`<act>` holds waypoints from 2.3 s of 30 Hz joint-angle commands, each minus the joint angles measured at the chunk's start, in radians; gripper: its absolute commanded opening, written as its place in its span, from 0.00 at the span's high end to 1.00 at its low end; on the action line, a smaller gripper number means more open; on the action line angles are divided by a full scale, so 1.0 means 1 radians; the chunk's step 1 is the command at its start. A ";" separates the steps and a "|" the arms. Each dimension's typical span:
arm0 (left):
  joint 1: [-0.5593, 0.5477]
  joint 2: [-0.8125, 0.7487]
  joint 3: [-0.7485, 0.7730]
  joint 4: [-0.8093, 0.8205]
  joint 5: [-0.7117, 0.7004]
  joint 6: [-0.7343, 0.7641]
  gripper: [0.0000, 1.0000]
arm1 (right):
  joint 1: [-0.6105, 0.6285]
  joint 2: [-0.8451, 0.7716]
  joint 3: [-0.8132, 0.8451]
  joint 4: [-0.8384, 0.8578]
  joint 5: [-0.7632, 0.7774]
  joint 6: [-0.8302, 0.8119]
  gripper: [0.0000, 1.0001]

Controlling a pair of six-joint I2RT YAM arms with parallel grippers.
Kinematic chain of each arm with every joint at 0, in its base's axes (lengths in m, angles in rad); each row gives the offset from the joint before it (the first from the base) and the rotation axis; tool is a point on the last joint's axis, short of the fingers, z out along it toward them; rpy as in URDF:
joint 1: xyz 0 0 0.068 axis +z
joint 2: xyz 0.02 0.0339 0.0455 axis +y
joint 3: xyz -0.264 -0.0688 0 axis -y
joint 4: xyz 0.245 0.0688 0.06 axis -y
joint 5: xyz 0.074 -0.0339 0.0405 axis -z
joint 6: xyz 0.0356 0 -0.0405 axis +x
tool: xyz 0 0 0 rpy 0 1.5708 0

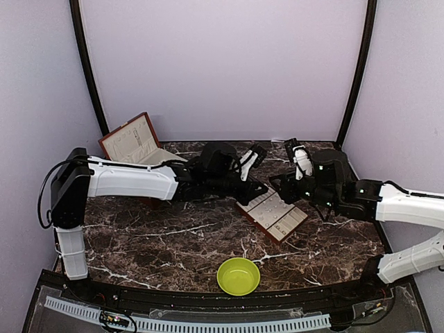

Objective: Organize the mixed jewelry
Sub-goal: Pass from the right arm to the left, then pass from the left arm to the right

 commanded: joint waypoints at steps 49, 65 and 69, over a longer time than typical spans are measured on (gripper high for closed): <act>0.041 -0.266 -0.389 0.592 0.471 -0.085 1.00 | -0.210 0.015 -0.131 0.600 -1.011 0.289 0.66; 0.040 -0.261 -0.389 0.583 0.463 -0.077 1.00 | -0.203 0.012 -0.132 0.595 -0.982 0.287 0.84; 0.040 -0.261 -0.390 0.576 0.454 -0.073 1.00 | -0.204 0.003 -0.138 0.598 -0.971 0.289 0.87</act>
